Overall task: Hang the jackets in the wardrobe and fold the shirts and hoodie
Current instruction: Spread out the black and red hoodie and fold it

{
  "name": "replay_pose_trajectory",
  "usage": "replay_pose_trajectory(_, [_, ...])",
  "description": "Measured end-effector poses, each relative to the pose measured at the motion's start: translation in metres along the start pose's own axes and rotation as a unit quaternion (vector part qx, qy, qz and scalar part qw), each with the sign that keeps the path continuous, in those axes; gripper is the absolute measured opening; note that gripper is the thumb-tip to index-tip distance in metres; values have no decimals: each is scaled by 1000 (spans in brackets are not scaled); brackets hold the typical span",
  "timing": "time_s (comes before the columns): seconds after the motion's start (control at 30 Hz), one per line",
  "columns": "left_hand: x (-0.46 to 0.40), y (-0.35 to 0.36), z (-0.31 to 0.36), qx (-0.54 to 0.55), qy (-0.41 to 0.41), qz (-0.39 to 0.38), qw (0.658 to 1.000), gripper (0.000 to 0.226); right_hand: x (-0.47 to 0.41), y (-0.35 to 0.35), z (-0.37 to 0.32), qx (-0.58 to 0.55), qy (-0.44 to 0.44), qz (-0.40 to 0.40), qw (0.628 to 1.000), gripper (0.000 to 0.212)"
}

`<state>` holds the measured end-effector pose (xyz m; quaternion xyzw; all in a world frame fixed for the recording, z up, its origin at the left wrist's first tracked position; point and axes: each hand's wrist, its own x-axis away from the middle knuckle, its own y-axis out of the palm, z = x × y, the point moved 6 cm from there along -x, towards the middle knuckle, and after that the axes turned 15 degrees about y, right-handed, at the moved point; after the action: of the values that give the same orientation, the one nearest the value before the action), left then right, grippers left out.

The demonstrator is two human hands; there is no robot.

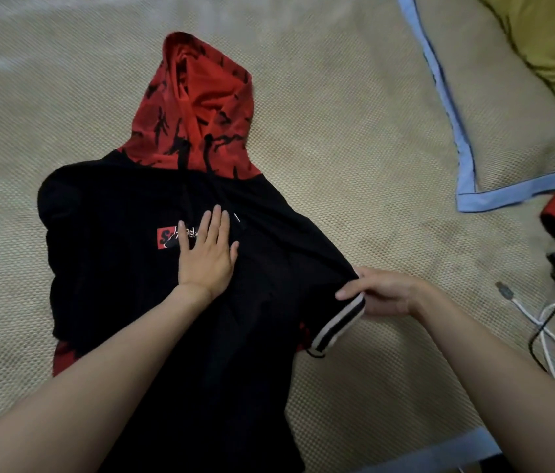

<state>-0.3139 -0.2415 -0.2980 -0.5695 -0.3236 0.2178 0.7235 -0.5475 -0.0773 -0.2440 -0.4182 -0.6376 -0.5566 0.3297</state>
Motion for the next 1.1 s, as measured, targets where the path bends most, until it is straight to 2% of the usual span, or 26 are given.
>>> replay_pose_trajectory(0.17, [4, 6, -1, -13, -6, -4, 1000, 65, 10, -13, 9, -175, -125, 66, 974, 48])
replay_pose_trajectory(0.23, [4, 8, 1, -12, -6, -2, 1000, 65, 15, -8, 13, -213, -155, 52, 963, 50])
replay_pose_trajectory(0.3, [4, 10, 0, -11, -8, 0, 1000, 65, 13, 9, 19, -204, -149, 10, 968, 52])
replay_pose_trajectory(0.4, [4, 11, 0, -15, -13, 0, 1000, 65, 2, 39, 27, -73, -104, -19, 992, 68])
replay_pose_trajectory(0.47, [4, 12, 2, -19, -11, -8, 1000, 65, -1, 50, 33, 16, -48, 2, 999, 71])
replay_pose_trajectory(0.57, [5, 12, 2, -26, -6, -18, 999, 64, 5, 43, 44, 88, 37, 17, 995, 71])
replay_pose_trajectory(0.67, [5, 11, 1, -27, -4, -24, 999, 64, 29, 15, 56, 128, 170, 71, 974, 62])
replay_pose_trajectory(0.77, [6, 13, 1, -21, -1, -23, 1000, 65, 58, -20, 65, 181, 272, 166, 930, 51])
replay_pose_trajectory(0.83, [6, 14, 0, -17, -1, -19, 1000, 65, 73, -35, 68, 196, 294, 180, 918, 74])
replay_pose_trajectory(0.9, [6, 14, -1, -18, -2, -19, 1000, 65, 87, -44, 70, 178, 303, 164, 922, 96])
replay_pose_trajectory(1.0, [6, 15, -1, -21, -4, -23, 1000, 65, 103, -52, 68, 133, 250, 134, 950, 88])
replay_pose_trajectory(1.1, [6, 15, 0, -20, -4, -22, 1000, 65, 115, -73, 69, -60, 93, 178, 978, 84])
